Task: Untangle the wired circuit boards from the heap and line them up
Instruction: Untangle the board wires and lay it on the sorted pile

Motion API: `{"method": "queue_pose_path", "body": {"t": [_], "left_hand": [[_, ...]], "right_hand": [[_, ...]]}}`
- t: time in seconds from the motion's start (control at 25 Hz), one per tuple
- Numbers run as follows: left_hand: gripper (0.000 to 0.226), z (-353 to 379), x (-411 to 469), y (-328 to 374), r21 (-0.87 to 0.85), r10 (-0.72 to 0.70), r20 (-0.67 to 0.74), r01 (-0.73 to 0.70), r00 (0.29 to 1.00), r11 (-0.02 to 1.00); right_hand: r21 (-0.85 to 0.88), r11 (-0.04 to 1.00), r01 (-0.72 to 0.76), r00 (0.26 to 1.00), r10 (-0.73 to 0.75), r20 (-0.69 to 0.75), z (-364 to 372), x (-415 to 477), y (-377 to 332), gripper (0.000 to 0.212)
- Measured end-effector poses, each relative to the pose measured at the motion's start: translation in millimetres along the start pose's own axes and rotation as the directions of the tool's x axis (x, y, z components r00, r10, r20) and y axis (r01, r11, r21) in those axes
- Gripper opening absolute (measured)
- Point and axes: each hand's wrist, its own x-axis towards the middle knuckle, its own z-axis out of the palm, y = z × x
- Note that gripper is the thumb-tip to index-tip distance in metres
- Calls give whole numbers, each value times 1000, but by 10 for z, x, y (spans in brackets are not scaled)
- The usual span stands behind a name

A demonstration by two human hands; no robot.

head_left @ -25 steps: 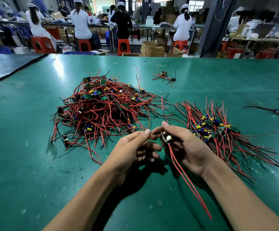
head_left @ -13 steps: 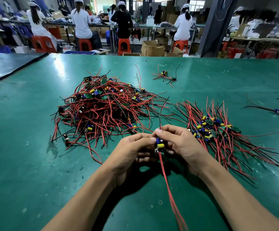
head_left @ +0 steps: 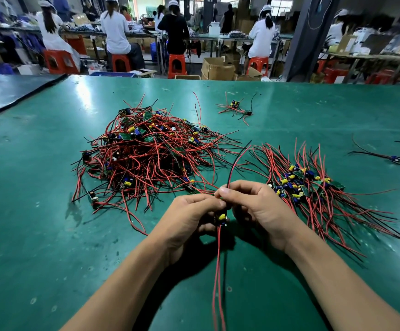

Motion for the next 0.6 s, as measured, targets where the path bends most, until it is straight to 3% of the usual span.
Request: {"method": "queue_pose_path", "body": {"t": [0.2, 0.36, 0.6], "left_hand": [[18, 52, 3, -17, 91, 69, -46, -64, 997, 994], [14, 61, 1, 20, 88, 62, -65, -57, 996, 995], [16, 89, -41, 68, 111, 36, -26, -33, 999, 993]], "right_hand": [[-35, 999, 22, 999, -23, -36, -2, 28, 52, 27], [-65, 996, 68, 992, -74, -101, -1, 73, 113, 23], [-139, 973, 184, 926, -220, -308, -125, 152, 75, 17]]}}
